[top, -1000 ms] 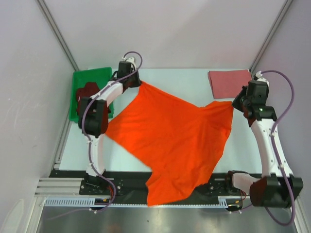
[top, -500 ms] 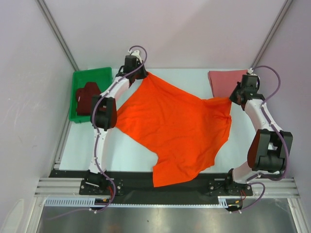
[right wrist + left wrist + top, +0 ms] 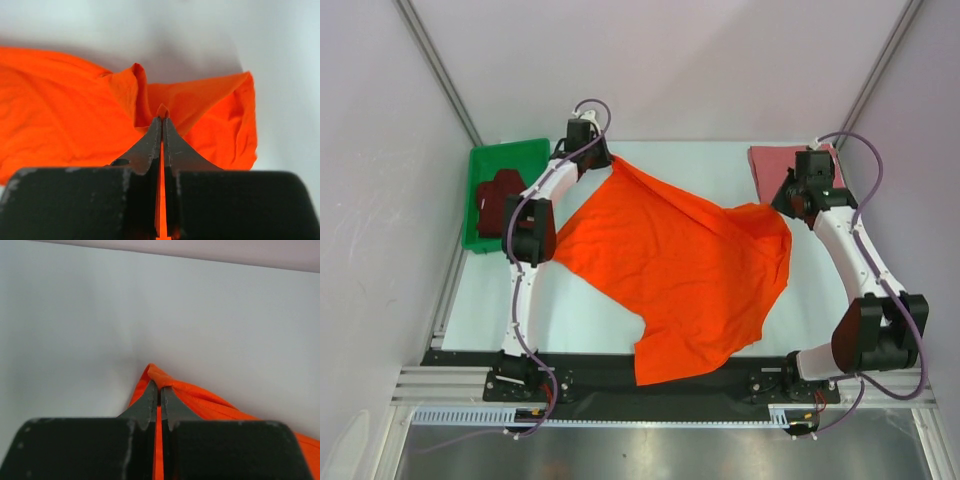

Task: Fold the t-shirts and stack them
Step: Fold the tshirt

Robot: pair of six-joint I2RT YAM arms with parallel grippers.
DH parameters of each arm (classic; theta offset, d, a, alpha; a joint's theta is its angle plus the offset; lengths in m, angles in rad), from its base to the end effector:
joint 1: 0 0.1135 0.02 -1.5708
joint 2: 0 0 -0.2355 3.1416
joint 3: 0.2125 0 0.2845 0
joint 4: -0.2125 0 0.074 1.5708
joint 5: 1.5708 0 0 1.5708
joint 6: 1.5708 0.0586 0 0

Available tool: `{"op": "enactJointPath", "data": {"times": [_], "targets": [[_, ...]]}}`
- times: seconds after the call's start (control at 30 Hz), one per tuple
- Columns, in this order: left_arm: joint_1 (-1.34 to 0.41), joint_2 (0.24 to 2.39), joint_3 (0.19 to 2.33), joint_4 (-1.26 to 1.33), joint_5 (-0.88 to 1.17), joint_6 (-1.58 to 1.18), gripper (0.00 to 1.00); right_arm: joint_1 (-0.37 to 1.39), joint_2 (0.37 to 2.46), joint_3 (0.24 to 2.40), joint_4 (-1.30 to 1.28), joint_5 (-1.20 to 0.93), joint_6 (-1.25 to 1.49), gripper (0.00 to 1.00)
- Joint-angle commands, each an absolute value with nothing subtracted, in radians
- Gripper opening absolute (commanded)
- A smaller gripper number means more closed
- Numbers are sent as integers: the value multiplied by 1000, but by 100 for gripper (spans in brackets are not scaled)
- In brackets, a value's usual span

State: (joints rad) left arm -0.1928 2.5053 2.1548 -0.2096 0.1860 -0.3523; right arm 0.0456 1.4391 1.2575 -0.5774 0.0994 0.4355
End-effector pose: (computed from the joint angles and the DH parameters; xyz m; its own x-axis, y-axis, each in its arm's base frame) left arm 0.5894 -0.1261 0.1444 -0.6074 -0.2269 -0.7613 0.1412 0.9122 -0.3846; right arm 0.3693 0.0110 0.2647 -0.6121 0.3923 -0.6866 0.3141 0.9175 0.2442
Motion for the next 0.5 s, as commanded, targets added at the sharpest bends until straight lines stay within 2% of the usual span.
{"op": "enactJointPath", "data": {"times": [0.0, 0.47], "targets": [[-172, 2396, 2128, -242, 195, -313, 0, 92, 1333, 1250, -705, 129, 517, 0], [-170, 2312, 2020, -350, 213, -287, 0, 130, 1086, 1052, -802, 156, 666, 0]]}}
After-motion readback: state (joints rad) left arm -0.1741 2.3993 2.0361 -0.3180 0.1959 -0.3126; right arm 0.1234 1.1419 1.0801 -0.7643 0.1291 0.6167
